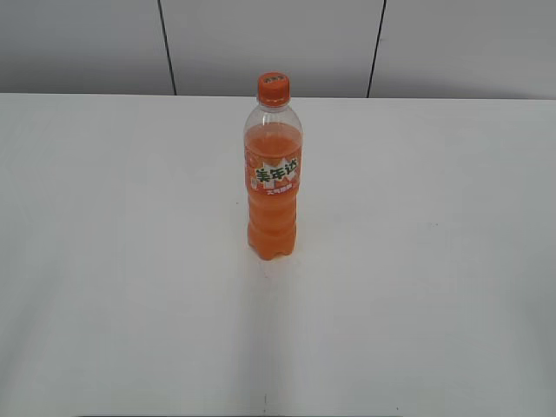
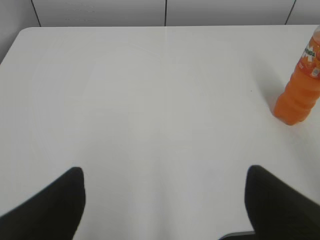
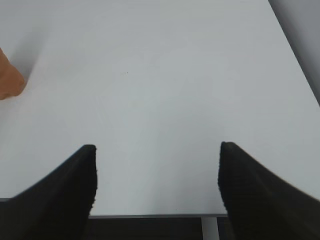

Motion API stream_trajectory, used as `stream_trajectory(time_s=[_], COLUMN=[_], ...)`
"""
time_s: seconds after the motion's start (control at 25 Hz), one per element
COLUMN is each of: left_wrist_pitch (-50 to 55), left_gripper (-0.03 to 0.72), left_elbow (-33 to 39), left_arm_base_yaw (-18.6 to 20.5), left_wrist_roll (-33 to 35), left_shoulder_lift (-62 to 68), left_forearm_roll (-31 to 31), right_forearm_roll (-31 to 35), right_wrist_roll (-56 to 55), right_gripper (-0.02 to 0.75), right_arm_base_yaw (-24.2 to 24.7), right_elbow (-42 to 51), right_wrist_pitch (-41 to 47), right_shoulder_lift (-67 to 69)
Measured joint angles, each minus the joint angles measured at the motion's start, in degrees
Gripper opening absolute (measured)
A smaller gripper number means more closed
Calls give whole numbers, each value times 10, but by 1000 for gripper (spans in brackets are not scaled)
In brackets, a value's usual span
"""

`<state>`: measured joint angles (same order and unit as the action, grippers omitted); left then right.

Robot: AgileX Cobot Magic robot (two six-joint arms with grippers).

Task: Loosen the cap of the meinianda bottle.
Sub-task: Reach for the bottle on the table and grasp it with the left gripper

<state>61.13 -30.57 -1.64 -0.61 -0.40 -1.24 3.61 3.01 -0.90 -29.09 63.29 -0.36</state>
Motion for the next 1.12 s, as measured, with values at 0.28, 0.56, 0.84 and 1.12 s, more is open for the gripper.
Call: stream_trajectory(time_s=[0.28,0.56,0.84,1.12], left_wrist_pitch=[0,0,0,-11], left_gripper=[591,591,591,591], left_elbow=[0,0,0,-4], left_arm_base_yaw=[0,0,0,0], left_wrist_roll=[0,0,0,0], left_shoulder_lift=[0,0,0,0], left_forearm_roll=[0,0,0,0], right_forearm_roll=[0,0,0,0], right_wrist_roll=[0,0,0,0], right_gripper=[566,566,566,566], right_arm_base_yaw=[0,0,0,0], right_elbow=[0,0,0,0], right_wrist_pitch=[0,0,0,0], right_shoulder_lift=[0,0,0,0])
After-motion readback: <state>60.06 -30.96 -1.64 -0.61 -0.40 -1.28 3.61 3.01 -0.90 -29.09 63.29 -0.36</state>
